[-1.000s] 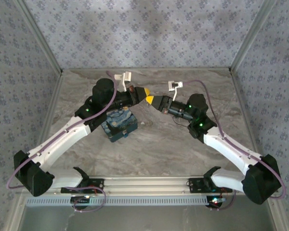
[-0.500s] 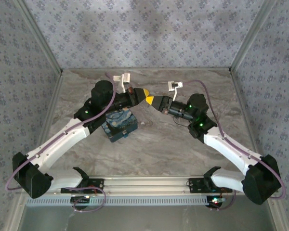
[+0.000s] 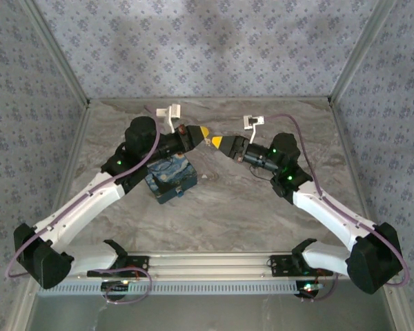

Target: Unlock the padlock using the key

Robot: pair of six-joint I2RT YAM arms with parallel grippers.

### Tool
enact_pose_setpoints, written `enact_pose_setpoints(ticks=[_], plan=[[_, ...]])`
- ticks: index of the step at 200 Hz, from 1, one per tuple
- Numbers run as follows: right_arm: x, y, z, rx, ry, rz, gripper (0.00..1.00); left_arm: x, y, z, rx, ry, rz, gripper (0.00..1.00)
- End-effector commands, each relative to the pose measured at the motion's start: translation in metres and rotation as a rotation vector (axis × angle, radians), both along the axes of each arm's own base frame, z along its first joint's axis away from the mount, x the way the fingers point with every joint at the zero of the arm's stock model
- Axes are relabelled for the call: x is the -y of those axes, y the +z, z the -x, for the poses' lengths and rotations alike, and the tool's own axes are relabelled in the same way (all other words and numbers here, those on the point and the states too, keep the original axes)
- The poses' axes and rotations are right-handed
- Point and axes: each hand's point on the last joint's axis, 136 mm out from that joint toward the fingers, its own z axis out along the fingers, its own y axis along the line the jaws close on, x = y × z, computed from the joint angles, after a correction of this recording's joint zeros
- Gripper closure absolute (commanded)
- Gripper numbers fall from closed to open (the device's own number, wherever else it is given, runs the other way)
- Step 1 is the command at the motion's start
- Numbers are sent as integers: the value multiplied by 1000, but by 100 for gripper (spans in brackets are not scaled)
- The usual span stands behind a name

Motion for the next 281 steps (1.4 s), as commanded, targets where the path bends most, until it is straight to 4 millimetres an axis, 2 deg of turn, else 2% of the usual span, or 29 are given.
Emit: enact_pose_setpoints(ticks=[1, 23, 42, 79, 103, 119, 138, 167, 189, 202, 242, 281], plan=[[-1, 16, 5, 48, 17, -20, 73, -4, 21, 2, 48, 7, 50, 100], [-6, 18, 8, 55, 33, -24, 51, -2, 21, 2, 42, -2, 53, 100], [-9, 22, 10, 71, 35, -29, 49, -1, 20, 2, 35, -8, 58, 100], [-16, 25, 13, 76, 58, -41, 58, -1, 17, 3, 29, -9, 60, 100], [-15, 28, 12, 80, 50, -47, 59, 0, 16, 5, 25, -17, 60, 100], [-16, 30, 11, 85, 52, -50, 70, 0, 15, 6, 20, -18, 61, 100], [-17, 28, 11, 76, 56, -48, 73, -3, 15, 6, 26, -7, 61, 100], [-19, 21, 11, 56, 61, -41, 69, -6, 17, 6, 33, 2, 61, 100], [-20, 20, 12, 55, 63, -39, 71, -8, 18, 7, 35, 7, 61, 100], [-21, 21, 13, 59, 69, -38, 80, -9, 18, 7, 36, 11, 61, 100], [-21, 22, 12, 65, 68, -37, 100, -9, 18, 8, 37, 4, 61, 100], [-21, 20, 12, 74, 54, -19, 100, -11, 13, 8, 25, 15, 46, 100]])
